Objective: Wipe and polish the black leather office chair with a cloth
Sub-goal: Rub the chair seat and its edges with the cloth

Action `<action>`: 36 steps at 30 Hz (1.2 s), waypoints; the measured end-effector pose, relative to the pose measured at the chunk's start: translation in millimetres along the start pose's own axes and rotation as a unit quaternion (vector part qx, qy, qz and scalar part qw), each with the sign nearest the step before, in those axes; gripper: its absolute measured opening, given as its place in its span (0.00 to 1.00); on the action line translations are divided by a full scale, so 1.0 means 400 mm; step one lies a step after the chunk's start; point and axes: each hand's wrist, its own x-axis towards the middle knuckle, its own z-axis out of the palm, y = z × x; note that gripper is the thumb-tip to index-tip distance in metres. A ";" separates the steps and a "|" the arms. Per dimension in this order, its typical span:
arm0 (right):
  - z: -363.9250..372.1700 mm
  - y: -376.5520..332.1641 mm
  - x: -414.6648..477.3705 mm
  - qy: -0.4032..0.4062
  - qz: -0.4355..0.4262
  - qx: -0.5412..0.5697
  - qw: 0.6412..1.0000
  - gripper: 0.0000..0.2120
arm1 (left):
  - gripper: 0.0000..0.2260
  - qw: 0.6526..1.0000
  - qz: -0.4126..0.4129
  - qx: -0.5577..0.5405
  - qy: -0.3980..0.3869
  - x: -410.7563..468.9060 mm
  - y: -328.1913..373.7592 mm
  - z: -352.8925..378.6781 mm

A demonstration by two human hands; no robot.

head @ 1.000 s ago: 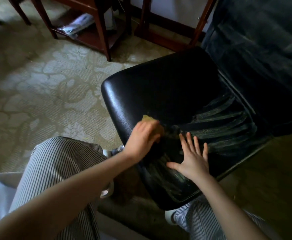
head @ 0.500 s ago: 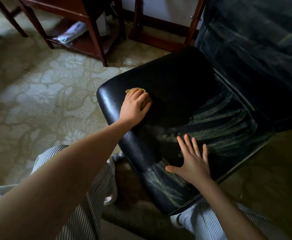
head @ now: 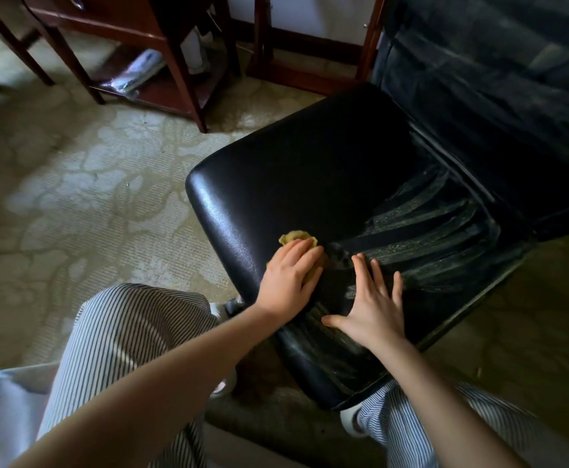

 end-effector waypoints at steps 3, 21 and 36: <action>0.001 0.003 -0.004 0.000 -0.008 0.001 1.000 0.53 | 0.14 0.997 0.067 -0.030 -0.017 -0.071 0.045 0.025; -0.038 0.147 -0.008 0.001 0.033 -0.024 0.999 0.49 | 0.16 0.989 -0.135 -0.001 0.064 0.302 -0.098 -0.034; -0.035 0.138 0.009 -0.006 0.049 0.001 0.999 0.48 | 0.17 0.997 0.039 0.050 -0.048 0.099 0.044 0.025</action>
